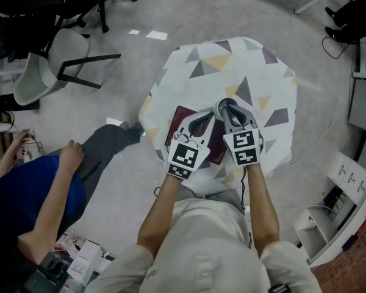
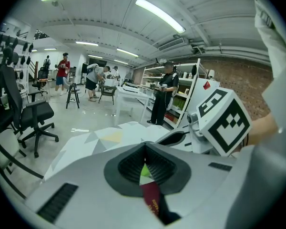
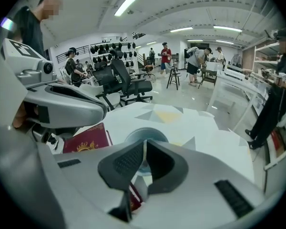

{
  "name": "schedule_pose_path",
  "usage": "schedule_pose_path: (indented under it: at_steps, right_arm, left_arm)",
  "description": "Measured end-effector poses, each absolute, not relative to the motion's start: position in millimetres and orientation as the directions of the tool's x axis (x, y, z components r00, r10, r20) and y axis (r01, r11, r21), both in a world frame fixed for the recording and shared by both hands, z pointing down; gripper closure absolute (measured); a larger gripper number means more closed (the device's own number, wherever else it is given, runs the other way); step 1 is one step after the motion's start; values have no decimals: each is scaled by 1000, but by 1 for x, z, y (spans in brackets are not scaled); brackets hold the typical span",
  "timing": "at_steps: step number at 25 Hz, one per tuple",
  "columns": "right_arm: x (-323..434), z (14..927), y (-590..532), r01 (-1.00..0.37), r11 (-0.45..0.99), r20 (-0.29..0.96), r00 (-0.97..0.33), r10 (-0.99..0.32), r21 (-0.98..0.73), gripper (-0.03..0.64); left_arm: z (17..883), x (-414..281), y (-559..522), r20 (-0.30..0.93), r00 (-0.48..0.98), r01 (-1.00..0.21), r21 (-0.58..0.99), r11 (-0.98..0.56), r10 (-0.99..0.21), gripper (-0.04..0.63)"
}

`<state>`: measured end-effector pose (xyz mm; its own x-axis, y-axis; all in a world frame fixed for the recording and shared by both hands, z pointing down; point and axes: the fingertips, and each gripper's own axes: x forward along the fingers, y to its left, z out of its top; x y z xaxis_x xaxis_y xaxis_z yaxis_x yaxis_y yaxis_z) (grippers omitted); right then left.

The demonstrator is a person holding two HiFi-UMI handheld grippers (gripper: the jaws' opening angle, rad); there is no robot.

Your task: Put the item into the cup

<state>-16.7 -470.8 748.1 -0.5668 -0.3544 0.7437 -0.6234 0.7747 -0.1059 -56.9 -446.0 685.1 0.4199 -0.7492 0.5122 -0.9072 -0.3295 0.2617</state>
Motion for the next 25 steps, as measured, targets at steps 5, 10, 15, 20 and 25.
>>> schedule_pose_path:
  at_steps: [5, 10, 15, 20, 25]
  right_arm:
    - [-18, 744, -470, -624, 775, 738, -568, -363, -99, 583]
    - [-16, 734, -469, -632, 770, 729, -567, -383, -87, 583]
    - [-13, 715, -467, -651, 756, 709, -563, -425, -64, 583]
    - [-6, 686, -459, -671, 740, 672, -566, -478, -39, 583]
    - [2, 648, -443, -691, 723, 618, -575, -535, -17, 583]
  left_arm:
    - [683, -59, -443, 510, 418, -908, 257, -330, -752, 583]
    - [675, -60, -442, 501, 419, -908, 247, -340, -757, 583]
    - [662, -61, -439, 481, 430, -903, 236, -360, -763, 583]
    - [641, -61, -433, 453, 451, -893, 219, -394, -769, 583]
    - [614, -63, -425, 422, 466, -884, 198, -423, -777, 583]
